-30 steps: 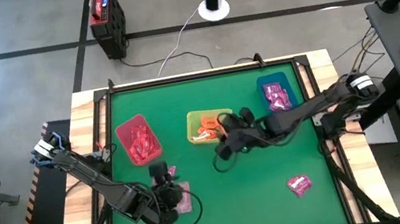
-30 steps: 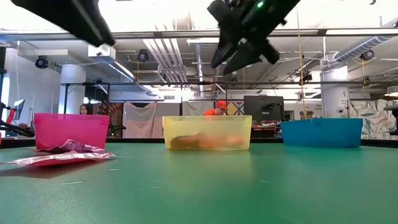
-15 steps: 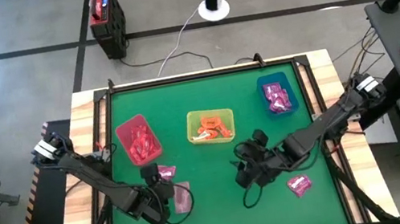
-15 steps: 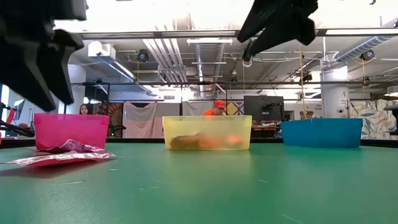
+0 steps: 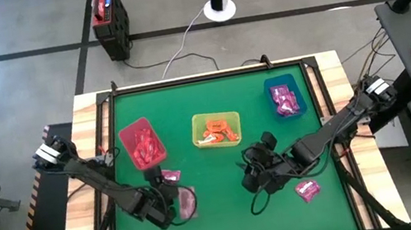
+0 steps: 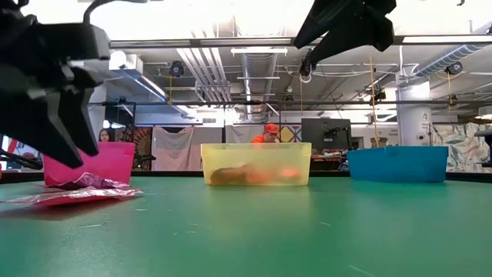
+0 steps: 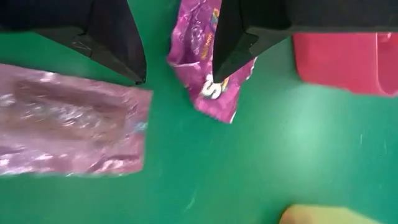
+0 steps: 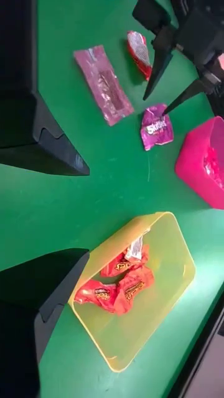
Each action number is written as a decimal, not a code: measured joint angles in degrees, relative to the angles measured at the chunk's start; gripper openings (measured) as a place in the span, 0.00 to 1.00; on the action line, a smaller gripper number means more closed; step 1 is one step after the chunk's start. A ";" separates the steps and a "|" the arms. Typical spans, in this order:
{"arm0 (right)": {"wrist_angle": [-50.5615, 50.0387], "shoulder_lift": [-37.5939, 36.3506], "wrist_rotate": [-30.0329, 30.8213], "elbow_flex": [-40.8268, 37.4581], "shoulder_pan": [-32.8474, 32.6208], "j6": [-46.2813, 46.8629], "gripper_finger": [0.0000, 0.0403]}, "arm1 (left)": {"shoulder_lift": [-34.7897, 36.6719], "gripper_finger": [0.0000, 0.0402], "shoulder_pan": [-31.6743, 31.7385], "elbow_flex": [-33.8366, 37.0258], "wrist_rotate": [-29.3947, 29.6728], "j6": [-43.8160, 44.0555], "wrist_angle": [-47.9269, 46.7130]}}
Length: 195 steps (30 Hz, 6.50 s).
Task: Sort candy by brand, put in halloween buckets
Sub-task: Put the purple candy into the blue bin, then put the orange chocolate into the yellow bin
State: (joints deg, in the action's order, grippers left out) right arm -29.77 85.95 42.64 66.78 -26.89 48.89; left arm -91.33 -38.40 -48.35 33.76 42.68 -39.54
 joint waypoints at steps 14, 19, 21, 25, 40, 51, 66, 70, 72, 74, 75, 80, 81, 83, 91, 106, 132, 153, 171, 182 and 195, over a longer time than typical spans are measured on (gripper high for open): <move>0.03 0.04 2.40 -0.44 0.02 0.19 0.48 | 0.00 0.38 0.23 5.87 -0.22 2.24 6.34; 0.05 0.07 2.45 -0.44 0.02 0.19 0.48 | 0.00 0.38 0.27 7.64 -0.22 3.01 8.47; 0.06 0.07 2.46 -0.44 0.02 0.19 0.48 | 0.00 0.38 0.27 8.16 -0.18 3.77 8.57; 0.08 0.07 2.48 -0.44 0.02 0.19 0.48 | 0.04 0.30 0.27 8.34 -0.14 4.30 8.63; 1.36 0.07 2.77 -1.31 -0.24 -1.28 0.48 | 0.91 0.00 -0.03 2.05 2.35 -6.44 8.70; 42.92 0.11 -5.83 -13.78 -1.64 -39.07 0.48 | 8.38 0.00 1.27 -3.98 1.25 -38.51 27.82; 48.24 3.42 -11.17 -11.94 -1.85 -50.01 0.48 | 8.25 0.00 10.72 -3.33 -14.03 -43.26 44.83; 47.67 4.59 -8.06 -10.52 -1.86 -51.11 0.48 | 6.96 0.00 10.80 -3.32 -18.50 -45.13 47.51; 47.14 4.77 -7.96 -10.32 -1.84 -51.58 0.48 | 6.91 0.00 10.80 -3.32 -18.80 -45.35 47.57; 46.30 4.92 -7.97 -9.87 -1.84 -51.86 0.48 | 6.91 0.00 10.83 -3.32 -18.80 -45.36 47.65; 46.26 4.92 -8.00 -9.86 -1.84 -51.94 0.48 | 6.91 0.00 10.83 -3.31 -18.80 -45.36 47.61; 46.59 4.92 -10.89 -9.86 -1.84 -52.23 0.47 | 6.88 0.00 11.02 -3.31 -18.80 -45.57 49.37; 46.86 4.92 -11.86 -9.86 -1.84 -52.54 0.45 | 6.88 0.00 11.05 -3.31 -18.78 -45.74 50.18; 46.93 4.92 -12.71 -9.86 -1.84 -52.89 0.40 | 6.88 0.00 11.13 -3.31 -18.78 -46.82 51.66; 46.43 4.92 -12.64 -9.86 -1.84 -54.97 0.06 | 6.88 0.00 11.07 -3.31 -14.46 -46.13 51.38; 13.02 -1.96 0.08 -9.84 2.54 -25.77 0.03 | 7.04 0.36 11.26 -3.24 -1.40 -38.67 36.02; -50.48 -3.76 -2.56 -10.03 30.13 41.25 0.08 | 7.04 0.39 11.11 -3.24 -1.34 -33.47 34.82; -40.63 -3.78 -0.92 -7.65 16.91 33.70 0.52 | 7.06 0.39 6.56 -9.52 -29.68 11.25 -2.96; -32.25 -3.58 4.99 -7.52 11.63 33.43 0.53 | -3.87 0.39 0.03 -9.02 -32.29 40.98 -10.63; -31.93 -3.58 5.01 -7.69 11.63 33.32 0.53 | -8.67 0.33 0.23 -10.19 -32.82 37.03 -9.92; -31.01 -3.56 5.01 -7.84 11.63 32.82 0.53 | -7.69 0.02 0.24 -16.49 -29.48 24.36 -10.23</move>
State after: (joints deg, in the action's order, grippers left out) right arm -60.78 82.39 47.66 58.94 -15.27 81.71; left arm -99.02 -38.16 -64.84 4.28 67.04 -49.77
